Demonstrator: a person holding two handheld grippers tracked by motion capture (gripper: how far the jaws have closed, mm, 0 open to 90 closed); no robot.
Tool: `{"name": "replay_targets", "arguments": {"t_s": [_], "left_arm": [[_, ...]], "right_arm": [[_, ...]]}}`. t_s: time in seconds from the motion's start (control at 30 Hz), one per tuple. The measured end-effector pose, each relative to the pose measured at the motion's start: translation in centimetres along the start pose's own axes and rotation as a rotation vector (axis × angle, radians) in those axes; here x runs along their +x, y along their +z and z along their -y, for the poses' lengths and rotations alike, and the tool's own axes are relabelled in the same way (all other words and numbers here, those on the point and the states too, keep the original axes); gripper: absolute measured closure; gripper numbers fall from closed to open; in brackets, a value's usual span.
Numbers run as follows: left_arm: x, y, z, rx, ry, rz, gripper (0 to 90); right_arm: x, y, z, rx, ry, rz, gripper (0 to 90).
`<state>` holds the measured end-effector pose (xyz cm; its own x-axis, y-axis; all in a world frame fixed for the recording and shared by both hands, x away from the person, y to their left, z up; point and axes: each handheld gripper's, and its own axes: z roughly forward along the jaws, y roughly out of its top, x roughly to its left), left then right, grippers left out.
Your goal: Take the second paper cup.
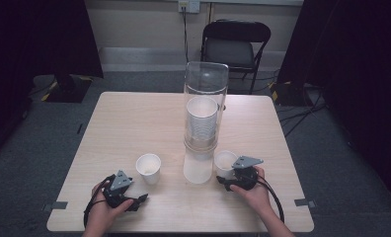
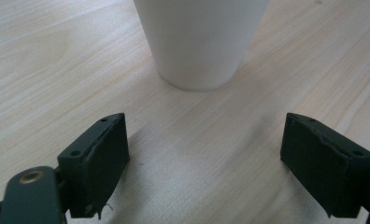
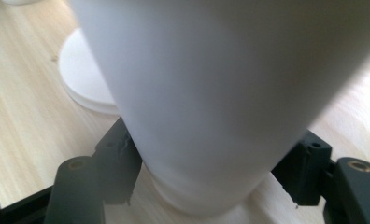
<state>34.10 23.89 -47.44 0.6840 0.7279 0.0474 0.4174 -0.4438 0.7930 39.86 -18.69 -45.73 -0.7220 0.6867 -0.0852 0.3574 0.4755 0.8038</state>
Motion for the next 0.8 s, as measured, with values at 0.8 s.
{"name": "replay_targets", "arguments": {"t_s": [0.8], "left_arm": [[0.0, 0.0, 0.0, 0.0, 0.005, -0.001, 14.8]], "right_arm": [[-1.5, -4.7, 1.4, -0.048, 0.034, 0.049, 17.3]]}}
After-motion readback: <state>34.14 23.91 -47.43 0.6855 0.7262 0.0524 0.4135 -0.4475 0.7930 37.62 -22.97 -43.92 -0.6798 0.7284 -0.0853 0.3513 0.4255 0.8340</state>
